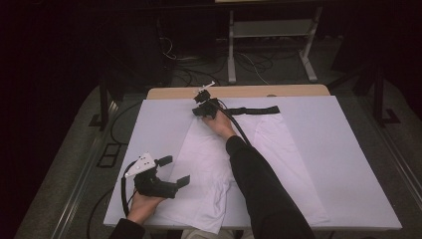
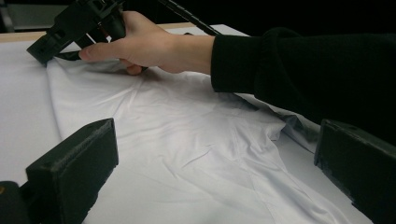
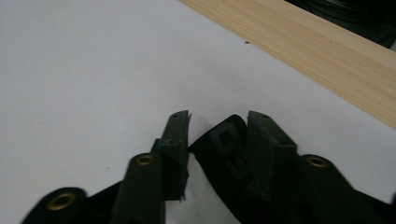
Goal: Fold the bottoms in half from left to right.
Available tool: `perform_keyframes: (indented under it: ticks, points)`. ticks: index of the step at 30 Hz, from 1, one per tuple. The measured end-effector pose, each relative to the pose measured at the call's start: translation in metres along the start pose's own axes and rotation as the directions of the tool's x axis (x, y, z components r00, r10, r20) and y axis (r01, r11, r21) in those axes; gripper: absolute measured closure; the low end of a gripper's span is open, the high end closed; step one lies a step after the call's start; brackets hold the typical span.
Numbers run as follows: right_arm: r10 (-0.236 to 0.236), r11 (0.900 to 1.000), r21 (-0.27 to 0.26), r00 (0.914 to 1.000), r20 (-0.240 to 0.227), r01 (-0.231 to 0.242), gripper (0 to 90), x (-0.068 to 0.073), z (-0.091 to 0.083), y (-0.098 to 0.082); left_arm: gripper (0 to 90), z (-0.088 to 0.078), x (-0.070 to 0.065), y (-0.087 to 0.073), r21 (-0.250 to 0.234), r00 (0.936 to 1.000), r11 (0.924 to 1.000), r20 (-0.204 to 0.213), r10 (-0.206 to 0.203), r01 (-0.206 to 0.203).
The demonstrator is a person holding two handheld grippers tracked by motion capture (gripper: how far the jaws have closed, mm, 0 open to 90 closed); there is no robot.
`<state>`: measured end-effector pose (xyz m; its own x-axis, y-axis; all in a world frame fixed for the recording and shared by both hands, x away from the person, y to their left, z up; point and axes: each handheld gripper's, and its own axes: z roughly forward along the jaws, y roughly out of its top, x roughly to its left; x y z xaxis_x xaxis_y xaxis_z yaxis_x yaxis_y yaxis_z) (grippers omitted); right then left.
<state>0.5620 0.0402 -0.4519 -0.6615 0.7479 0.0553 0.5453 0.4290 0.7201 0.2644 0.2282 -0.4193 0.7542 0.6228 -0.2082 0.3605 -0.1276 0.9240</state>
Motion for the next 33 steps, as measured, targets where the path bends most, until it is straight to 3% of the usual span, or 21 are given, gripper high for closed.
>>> perform_keyframes:
  ticks: [4,8,17,21,25,26,33]
  points:
    - [-0.002,1.0,0.009,1.0,-0.006,0.002,71.1,0.001,-0.002,0.001,0.0,0.0,0.0,0.0,0.001,1.0,1.0,-0.001,0.001,-0.001]
    - [0.026,0.999,0.02,0.9994,-0.022,-0.025,83.5,-0.001,-0.004,0.002,0.0,0.0,0.0,0.0,0.005,1.0,1.0,-0.002,0.002,-0.002]
    - [0.097,0.995,0.013,0.9926,-0.073,-0.096,85.2,-0.007,-0.014,0.004,0.0,-0.001,0.0,-0.001,0.024,0.9999,0.9997,-0.01,0.0,0.001]
    - [0.089,0.996,0.01,0.9918,-0.092,-0.089,85.4,-0.008,-0.021,0.005,0.0,-0.003,0.001,-0.003,0.049,0.9996,0.9988,-0.027,0.002,-0.001]
    - [0.092,0.996,0.0,0.9898,-0.108,-0.093,85.3,-0.008,-0.025,0.002,0.0,-0.009,0.003,-0.005,0.061,0.9984,0.9976,-0.049,-0.029,0.032]
    - [0.09,0.996,-0.002,0.9893,-0.115,-0.091,85.3,-0.007,-0.027,0.001,0.0,-0.012,0.005,-0.006,0.066,0.9968,0.9962,-0.06,-0.053,0.057]
    - [0.069,0.997,-0.011,0.9896,-0.126,-0.071,85.3,-0.006,-0.031,-0.002,0.0,-0.021,0.01,-0.007,0.112,0.9941,0.9914,-0.092,-0.058,0.068]
